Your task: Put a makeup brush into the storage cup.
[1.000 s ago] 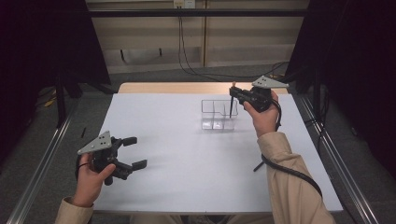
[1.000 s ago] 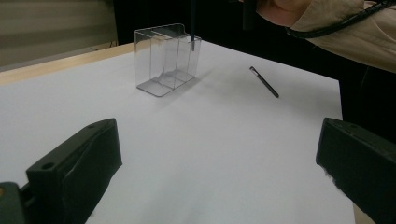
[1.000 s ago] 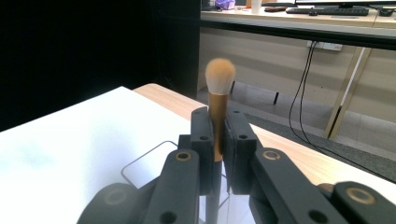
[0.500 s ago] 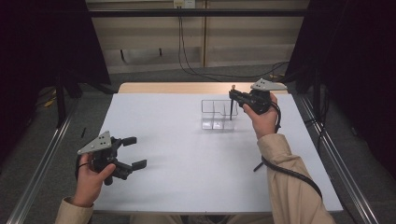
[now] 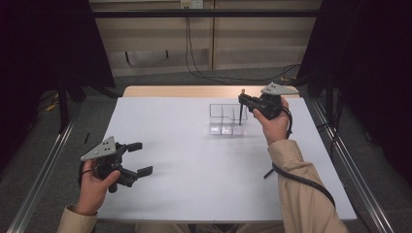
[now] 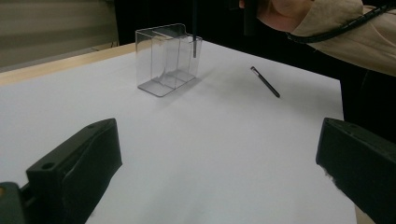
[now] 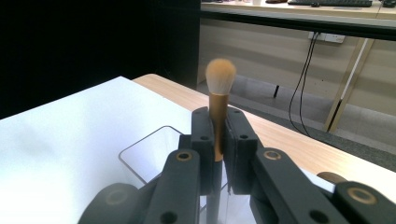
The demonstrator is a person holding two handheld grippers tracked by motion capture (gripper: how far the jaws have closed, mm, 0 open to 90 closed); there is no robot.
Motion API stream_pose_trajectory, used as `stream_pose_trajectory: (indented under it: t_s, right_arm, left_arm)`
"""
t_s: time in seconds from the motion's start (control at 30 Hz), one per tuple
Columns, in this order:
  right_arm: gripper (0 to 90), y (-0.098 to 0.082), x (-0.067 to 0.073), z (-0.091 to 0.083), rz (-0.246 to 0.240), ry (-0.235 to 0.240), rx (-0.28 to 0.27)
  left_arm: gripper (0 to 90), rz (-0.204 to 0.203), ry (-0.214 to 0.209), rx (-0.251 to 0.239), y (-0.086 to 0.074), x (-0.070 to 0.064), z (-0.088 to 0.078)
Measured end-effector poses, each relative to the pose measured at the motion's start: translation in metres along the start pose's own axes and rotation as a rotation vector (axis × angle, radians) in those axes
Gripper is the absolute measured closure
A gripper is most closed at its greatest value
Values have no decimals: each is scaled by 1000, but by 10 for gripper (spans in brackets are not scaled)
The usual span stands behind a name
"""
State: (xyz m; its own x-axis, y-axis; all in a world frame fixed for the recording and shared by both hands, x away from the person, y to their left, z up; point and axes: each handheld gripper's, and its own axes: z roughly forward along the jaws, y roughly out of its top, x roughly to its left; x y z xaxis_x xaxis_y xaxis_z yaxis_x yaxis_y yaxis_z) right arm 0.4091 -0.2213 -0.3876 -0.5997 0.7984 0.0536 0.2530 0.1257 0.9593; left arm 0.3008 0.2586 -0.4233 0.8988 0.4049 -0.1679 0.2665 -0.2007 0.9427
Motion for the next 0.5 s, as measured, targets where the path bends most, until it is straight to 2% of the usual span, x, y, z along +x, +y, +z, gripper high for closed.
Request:
stream_pose_trajectory:
  t_s: [0.1,0.23,0.43,0.5]
  right_arm:
    - [800,0,0,0,9,1,-2]
    - [516,0,1,-1,30,-28,-10]
    - [299,2,4,-4,48,-35,-19]
    - [256,2,4,-6,60,-35,-22]
  left_arm:
    - [0,-1,1,2,0,0,0]
    - [0,0,3,2,0,0,0]
    - [0,-1,4,2,0,0,0]
    - [0,0,2,2,0,-1,1]
